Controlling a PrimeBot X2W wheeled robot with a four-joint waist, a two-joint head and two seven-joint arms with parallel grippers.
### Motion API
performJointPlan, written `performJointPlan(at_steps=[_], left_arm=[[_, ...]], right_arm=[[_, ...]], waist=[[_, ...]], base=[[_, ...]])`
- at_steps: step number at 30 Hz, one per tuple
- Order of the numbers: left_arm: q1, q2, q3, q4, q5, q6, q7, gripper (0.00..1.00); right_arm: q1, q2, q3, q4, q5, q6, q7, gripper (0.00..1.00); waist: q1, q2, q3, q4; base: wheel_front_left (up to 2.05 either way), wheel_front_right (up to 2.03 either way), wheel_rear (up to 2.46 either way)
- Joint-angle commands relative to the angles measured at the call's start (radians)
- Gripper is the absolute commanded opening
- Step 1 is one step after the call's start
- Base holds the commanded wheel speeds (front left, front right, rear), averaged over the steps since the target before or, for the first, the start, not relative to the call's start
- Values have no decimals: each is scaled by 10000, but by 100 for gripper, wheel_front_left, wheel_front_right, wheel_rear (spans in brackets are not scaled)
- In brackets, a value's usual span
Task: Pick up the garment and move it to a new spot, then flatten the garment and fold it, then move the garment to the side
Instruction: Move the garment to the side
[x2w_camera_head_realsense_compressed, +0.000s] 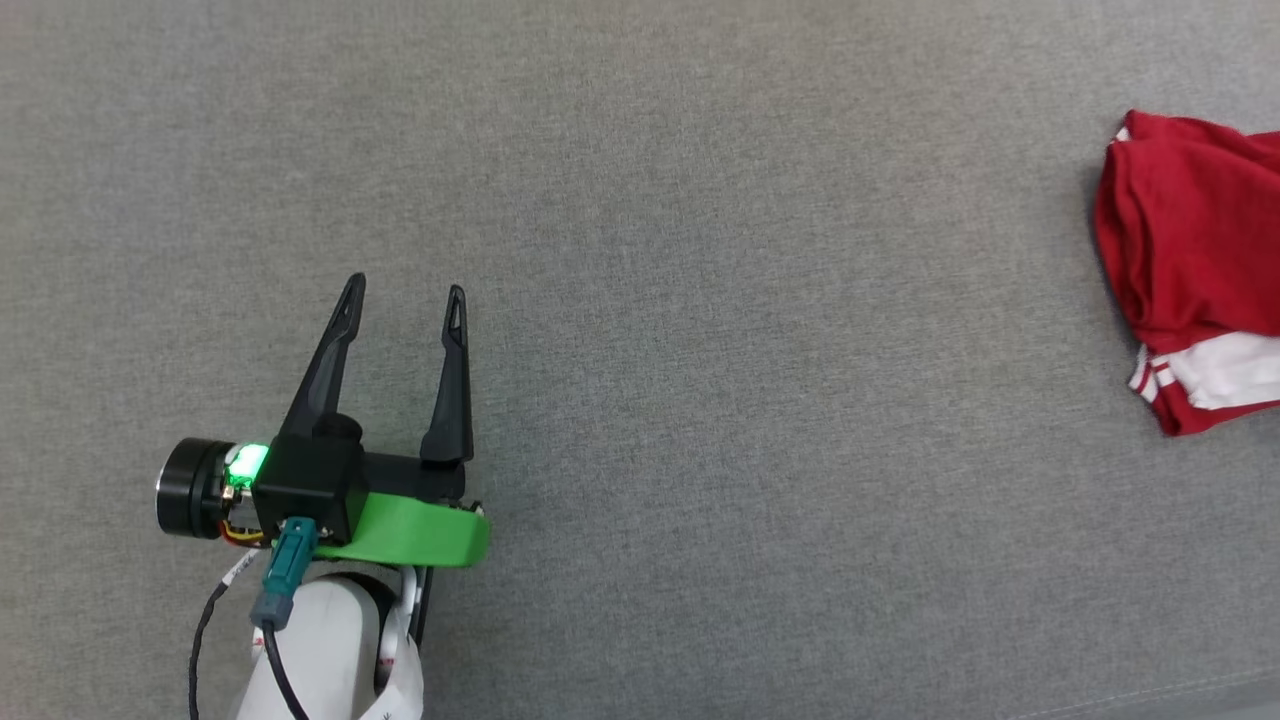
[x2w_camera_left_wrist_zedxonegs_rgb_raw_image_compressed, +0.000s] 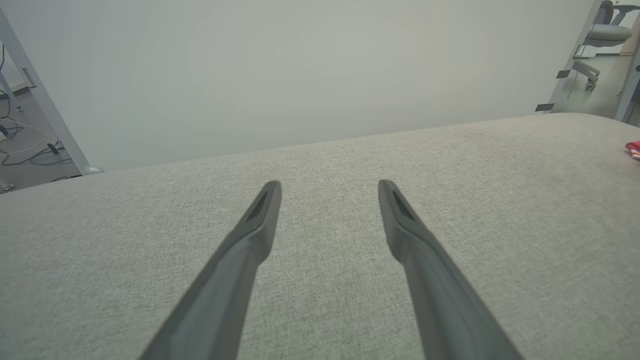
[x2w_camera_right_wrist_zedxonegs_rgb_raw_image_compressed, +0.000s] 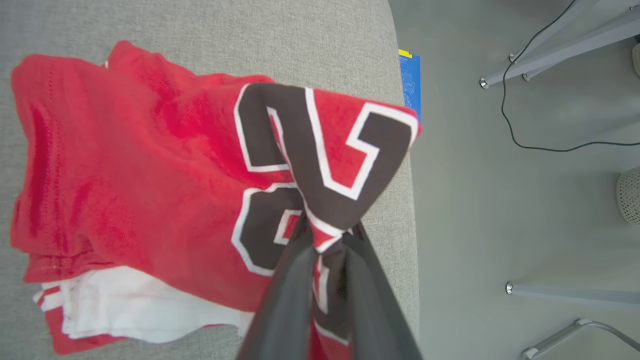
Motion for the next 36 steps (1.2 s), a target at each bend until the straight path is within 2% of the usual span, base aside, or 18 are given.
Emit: performJointPlan(at_steps=[1, 11, 18, 19, 20, 25, 29, 36], left_arm=[[-248, 80, -25, -112, 99, -50, -59, 100], [-624, 232, -34, -395, 93, -12, -59, 100], [-688, 258, -34, -363, 47, 61, -59, 100], [-683, 266, -26, -350, 39, 69, -59, 100], [-673, 278, -19, -333, 33, 79, -59, 100], [-595, 285, -14, -284, -7, 122, -59, 100], [-426, 243, -48, -187, -65, 146, -59, 100], [87, 111, 59, -44, -262, 273, -59, 100]], right_arm=[[-319, -36, -133, 290, -137, -9, -92, 0], [-1665, -243, -646, 2237, -904, -9, -763, 0], [-1987, 44, -645, 3375, -937, -9, -1487, 0], [-2011, 95, -620, 3489, -969, -9, -1592, 29], [-2038, 161, -586, 3596, -997, -9, -1752, 100], [-2112, 389, -501, 4084, -1138, -9, -2582, 100], [-2125, 408, -413, 4286, -1315, -9, -3654, 100], [-2266, 743, -483, 3980, -1837, -9, -6225, 100]], waist=[[-1, -1, 896, 66], [-1, -1, 1637, 205], [-1, -1, 1622, 261], [-1, -1, 1583, 261], [-1, -1, 1522, 261], [-1, -1, 1076, 279], [-1, -1, 561, 329], [-1, -1, -427, 499]], base=[[0, 0, 0], [0, 0, 0], [0, 0, 0], [0, 0, 0], [0, 0, 0], [0, 0, 0], [0, 0, 0], [0, 0, 0]])
